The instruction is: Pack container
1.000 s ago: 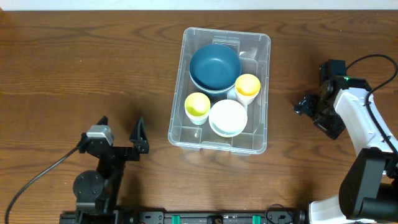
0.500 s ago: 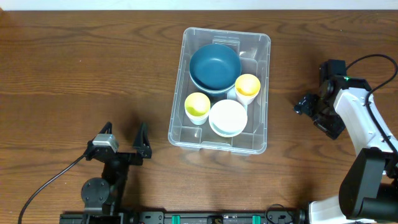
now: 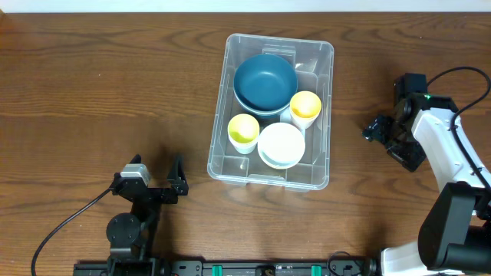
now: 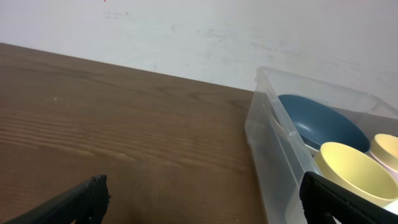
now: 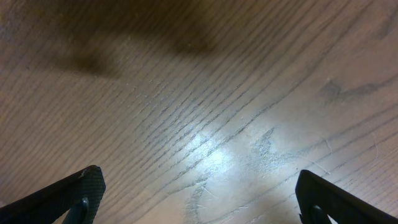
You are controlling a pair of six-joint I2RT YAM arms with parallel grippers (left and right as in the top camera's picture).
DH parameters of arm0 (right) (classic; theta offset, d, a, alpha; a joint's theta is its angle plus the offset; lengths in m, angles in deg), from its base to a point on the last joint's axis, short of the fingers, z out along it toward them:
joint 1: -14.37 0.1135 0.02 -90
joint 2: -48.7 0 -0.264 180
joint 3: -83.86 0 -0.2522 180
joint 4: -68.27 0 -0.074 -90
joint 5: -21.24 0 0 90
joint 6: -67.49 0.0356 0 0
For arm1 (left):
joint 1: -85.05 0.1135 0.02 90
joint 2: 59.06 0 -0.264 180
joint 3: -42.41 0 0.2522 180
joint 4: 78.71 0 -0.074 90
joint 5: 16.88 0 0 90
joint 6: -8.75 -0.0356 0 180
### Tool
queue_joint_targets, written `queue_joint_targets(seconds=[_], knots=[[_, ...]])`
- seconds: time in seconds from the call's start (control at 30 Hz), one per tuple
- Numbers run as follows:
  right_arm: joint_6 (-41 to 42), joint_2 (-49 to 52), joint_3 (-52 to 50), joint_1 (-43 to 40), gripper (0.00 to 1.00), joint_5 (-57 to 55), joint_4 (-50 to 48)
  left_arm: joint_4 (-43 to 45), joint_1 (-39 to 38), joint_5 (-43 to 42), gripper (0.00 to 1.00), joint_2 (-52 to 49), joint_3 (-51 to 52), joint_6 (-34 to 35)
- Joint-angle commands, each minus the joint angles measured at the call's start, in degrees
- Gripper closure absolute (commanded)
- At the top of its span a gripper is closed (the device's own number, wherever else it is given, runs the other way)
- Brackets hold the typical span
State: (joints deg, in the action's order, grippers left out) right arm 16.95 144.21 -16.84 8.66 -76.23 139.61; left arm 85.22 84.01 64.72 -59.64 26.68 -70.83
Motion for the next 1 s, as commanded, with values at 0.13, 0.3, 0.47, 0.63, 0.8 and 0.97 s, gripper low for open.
queue_joint_targets(seconds=[0.13, 0.3, 0.47, 0.63, 0.8, 0.97], knots=[[0.8, 0.1, 0.2, 0.0, 0.01, -0.5, 0.0, -0.8, 0.5, 0.2, 0.02, 0.3, 1.7, -1.0], [0.8, 0.1, 0.2, 0.0, 0.01, -0.5, 0.0, -0.8, 0.5, 0.2, 0.02, 0.3, 1.7, -1.0], [0.8, 0.1, 0.2, 0.0, 0.01, -0.5, 0.0, -0.8, 0.5, 0.2, 0.02, 0.3, 1.7, -0.9], [0.8, 0.1, 0.2, 0.0, 0.01, -0.5, 0.0, -0.8, 0.5, 0.2, 0.02, 0.3, 1.7, -0.9], [0.8, 0.0, 0.2, 0.0, 0.01, -0.5, 0.0, -0.8, 0.5, 0.2, 0.02, 0.3, 1.7, -1.0], [0.8, -5.3, 0.1, 0.7, 0.01, -0.5, 0.0, -0.8, 0.5, 0.2, 0.02, 0.3, 1.7, -1.0]])
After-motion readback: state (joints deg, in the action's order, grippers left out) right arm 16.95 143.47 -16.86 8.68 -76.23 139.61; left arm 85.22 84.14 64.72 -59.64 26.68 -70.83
